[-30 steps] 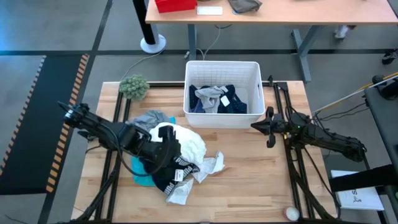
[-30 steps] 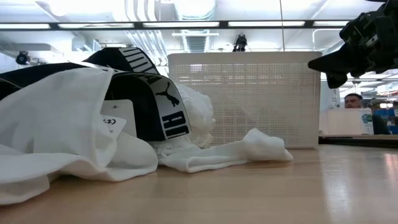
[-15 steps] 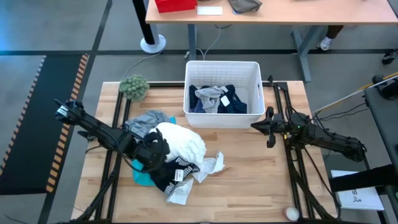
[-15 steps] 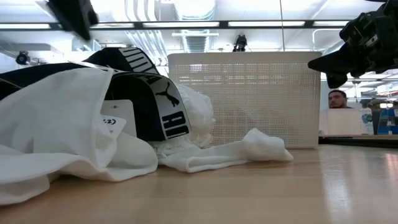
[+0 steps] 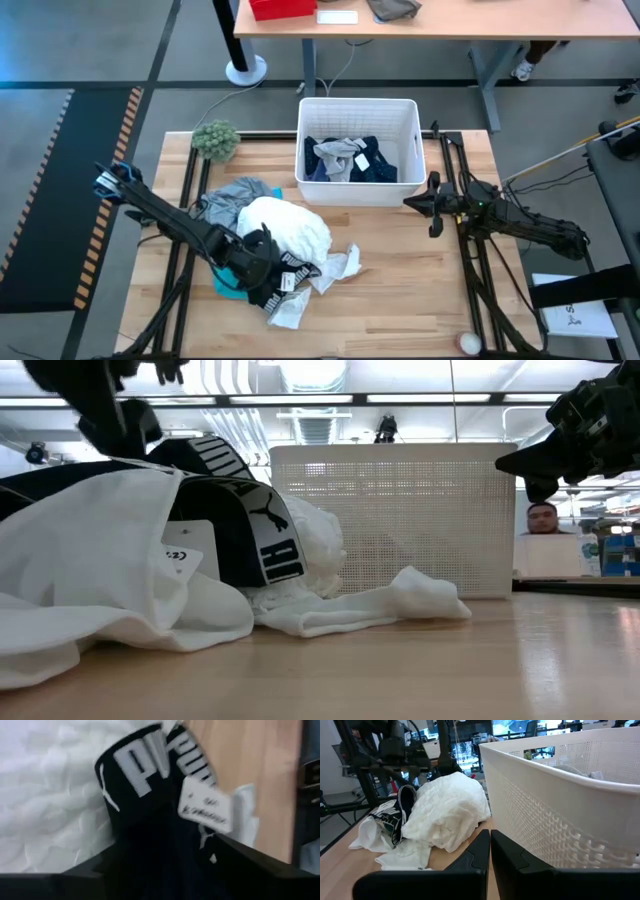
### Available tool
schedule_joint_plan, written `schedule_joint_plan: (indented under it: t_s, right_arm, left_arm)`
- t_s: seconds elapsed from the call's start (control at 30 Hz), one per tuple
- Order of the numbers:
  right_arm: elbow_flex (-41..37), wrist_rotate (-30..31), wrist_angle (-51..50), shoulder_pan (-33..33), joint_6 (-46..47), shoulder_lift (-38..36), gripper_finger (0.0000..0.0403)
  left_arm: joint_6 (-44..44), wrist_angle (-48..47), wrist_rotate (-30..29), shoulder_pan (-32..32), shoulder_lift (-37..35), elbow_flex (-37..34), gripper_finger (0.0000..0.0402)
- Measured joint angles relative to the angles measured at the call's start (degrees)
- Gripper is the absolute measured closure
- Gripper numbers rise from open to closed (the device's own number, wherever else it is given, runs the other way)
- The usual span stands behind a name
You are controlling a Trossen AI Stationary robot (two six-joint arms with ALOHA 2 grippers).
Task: Sort clothes
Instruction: Put the blue underwear into the white bin
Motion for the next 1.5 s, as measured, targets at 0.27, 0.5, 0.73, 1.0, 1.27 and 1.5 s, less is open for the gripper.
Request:
schedule_joint_plan:
  t_s: [0.27, 0.5, 0.73, 1.0, 1.27, 1.5]
  right_arm:
    - [0.0, 0.02, 0.0, -0.02, 0.0, 0.0, 0.0403]
    - [-0.01, 0.02, 0.0, -0.01, 0.0, 0.0, 0.0403]
    - [-0.01, 0.02, 0.0, 0.01, 0.0, 0.0, 0.0403]
    - [-0.01, 0.0, 0.0, 0.0, -0.01, 0.0, 0.0403]
    - [-0.01, 0.02, 0.0, -0.01, 0.0, 0.0, 0.0403]
    - [-0.01, 0.0, 0.0, -0.01, 0.0, 0.0, 0.0403]
  left_arm:
    - [0.0, -0.42, 0.0, 0.0, 4.92, -0.96, 0.009]
    - [-0.1, -1.07, 0.04, 0.0, 9.2, -0.98, 0.0148]
    - [2.68, -1.69, 8.03, -0.09, 11.11, 0.16, 0.0357]
    - [5.83, -5.86, 9.84, -0.67, 10.02, 8.47, 0.0396]
    - [11.61, -17.16, 1.71, -1.0, 10.02, 24.97, 0.0399]
    - [19.92, -20.16, -8.21, -1.01, 9.95, 38.42, 0.04]
